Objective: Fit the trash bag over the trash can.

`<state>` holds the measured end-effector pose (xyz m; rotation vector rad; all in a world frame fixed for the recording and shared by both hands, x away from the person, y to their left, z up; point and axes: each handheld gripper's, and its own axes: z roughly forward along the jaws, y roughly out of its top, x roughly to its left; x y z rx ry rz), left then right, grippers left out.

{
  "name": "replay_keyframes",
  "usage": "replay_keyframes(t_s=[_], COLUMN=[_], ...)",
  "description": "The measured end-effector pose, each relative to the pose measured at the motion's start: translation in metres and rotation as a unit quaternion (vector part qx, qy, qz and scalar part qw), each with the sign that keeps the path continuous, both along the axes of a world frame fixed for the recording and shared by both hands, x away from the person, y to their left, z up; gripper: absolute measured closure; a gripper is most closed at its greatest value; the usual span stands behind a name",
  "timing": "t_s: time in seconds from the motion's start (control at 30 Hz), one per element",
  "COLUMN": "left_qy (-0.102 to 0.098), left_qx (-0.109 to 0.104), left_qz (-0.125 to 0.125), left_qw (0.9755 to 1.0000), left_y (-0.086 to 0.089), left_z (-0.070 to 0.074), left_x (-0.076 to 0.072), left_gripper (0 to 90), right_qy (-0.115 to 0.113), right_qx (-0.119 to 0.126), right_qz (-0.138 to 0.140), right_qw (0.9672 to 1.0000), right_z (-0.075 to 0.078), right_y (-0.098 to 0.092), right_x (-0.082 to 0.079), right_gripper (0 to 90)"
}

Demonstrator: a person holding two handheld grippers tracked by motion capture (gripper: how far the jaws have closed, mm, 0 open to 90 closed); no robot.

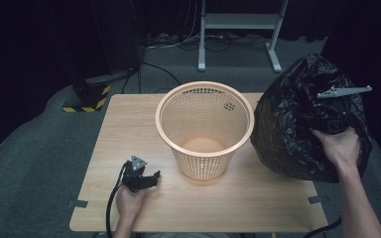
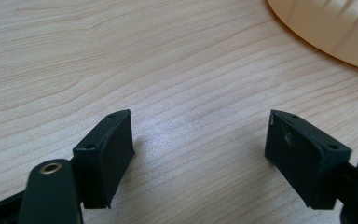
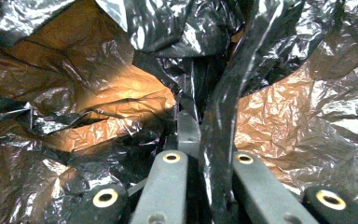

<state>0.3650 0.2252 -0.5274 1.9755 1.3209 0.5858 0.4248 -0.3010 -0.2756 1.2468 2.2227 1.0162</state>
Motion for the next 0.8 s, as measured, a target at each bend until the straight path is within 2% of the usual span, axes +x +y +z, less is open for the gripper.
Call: replay_keyframes(t_s=[0.8], left_qy=[0.000], left_qx=[0.000], left_qz=[0.000], left_qw=[1.0000], left_y=[0.000], left_z=[0.000], left_x=[0.000], left_gripper=[23.5], right_qy=[-0.004], right_qx=[-0.002], right_qz=[0.013], right_qw=[0.9999], right_z=[0.023], right_y=[0.004], right_x=[-0.004], right_gripper=[88.6])
